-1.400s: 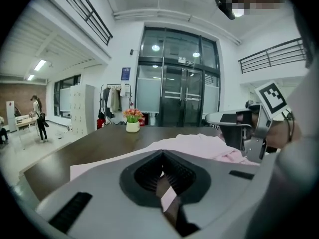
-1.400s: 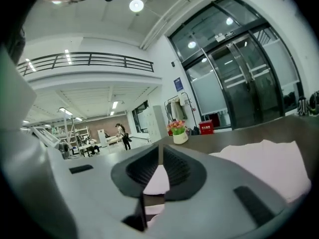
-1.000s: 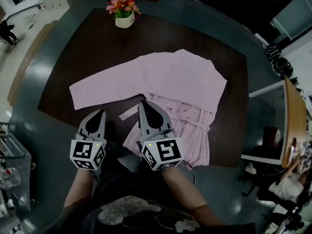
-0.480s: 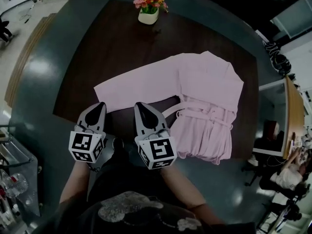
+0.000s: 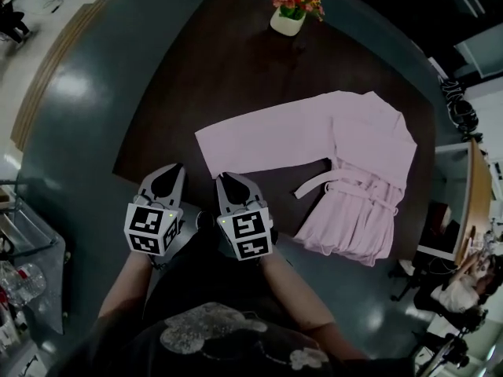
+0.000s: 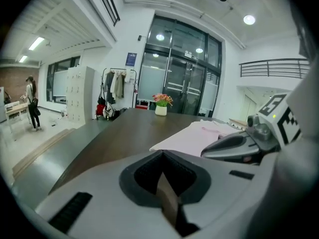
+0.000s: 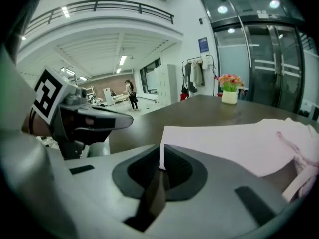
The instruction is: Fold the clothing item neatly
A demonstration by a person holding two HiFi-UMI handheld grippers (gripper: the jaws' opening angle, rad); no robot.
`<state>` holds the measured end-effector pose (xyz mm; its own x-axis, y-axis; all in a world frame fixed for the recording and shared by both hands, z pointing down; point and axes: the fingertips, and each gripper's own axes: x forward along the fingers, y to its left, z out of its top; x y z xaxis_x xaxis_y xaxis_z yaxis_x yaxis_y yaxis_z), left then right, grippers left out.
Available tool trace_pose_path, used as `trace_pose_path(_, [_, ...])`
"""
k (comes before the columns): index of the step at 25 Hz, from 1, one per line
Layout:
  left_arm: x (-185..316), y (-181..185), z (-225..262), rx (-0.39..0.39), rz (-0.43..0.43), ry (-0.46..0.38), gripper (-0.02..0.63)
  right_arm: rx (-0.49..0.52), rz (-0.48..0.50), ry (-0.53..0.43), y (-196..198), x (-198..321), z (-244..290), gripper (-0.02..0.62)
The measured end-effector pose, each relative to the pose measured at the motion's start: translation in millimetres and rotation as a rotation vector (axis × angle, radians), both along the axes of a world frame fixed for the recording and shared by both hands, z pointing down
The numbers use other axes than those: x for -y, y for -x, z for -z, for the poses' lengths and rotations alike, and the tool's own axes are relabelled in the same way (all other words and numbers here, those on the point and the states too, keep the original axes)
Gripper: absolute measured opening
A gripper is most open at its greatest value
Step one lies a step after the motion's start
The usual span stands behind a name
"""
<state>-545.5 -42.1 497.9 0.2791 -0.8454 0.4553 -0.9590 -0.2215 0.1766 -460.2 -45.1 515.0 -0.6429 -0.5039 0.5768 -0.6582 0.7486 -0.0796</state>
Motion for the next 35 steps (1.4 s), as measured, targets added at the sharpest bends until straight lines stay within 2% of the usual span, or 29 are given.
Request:
trace_pose_path(6, [-12.7, 19.0, -8.3, -0.011, -0.008, 0.017, 0.008, -0.119, 0.039, 0.075, 14.4, -9.6, -36.5, 0.071])
trace_pose_path(10, [-13.7, 26.5, -8.7, -0.01, -0.014, 0.015, 0.008, -0.205, 0.027, 0.073, 16.8, -3.2, -50.9, 0.072])
trace_pose_path(14, [-12.2, 28.0, -8.4, -0.01, -0.018, 0.008, 0.008, -0.231, 0.006, 0.059, 16.1, 1.8, -53.9, 0.07])
trace_pose_path(16, [-10.8, 28.1, -8.9, -0.006, -0.018, 0.007, 0.008, -0.217, -0.001, 0.083, 14.9, 3.8, -53.9, 0.031])
trace_pose_path(19, [-9.0, 28.7, -6.1, 0.001, -0.012, 0.003, 0.008, -0.176, 0.006, 0.115, 15.9, 5.6, -49.3, 0.02])
trace_pose_path(24, [-3.0, 14.5, 0.1, 0.008, -0.004, 0.001, 0.008, -0.1, -0.008, 0.079, 3.3, 17.2, -17.1, 0.02])
trace_pose_path(29, [4.9, -23.1, 11.9, 0.016, -0.043, -0.016, 0.008, 0.017, -0.077, 0.022, -34.4, 46.5, 34.8, 0.02])
trace_pose_path(35, [22.2, -73.8, 32.8, 0.023, -0.057, -0.053, 0.008, 0.076, -0.167, -0.048, -110.7, 88.3, 84.7, 0.02])
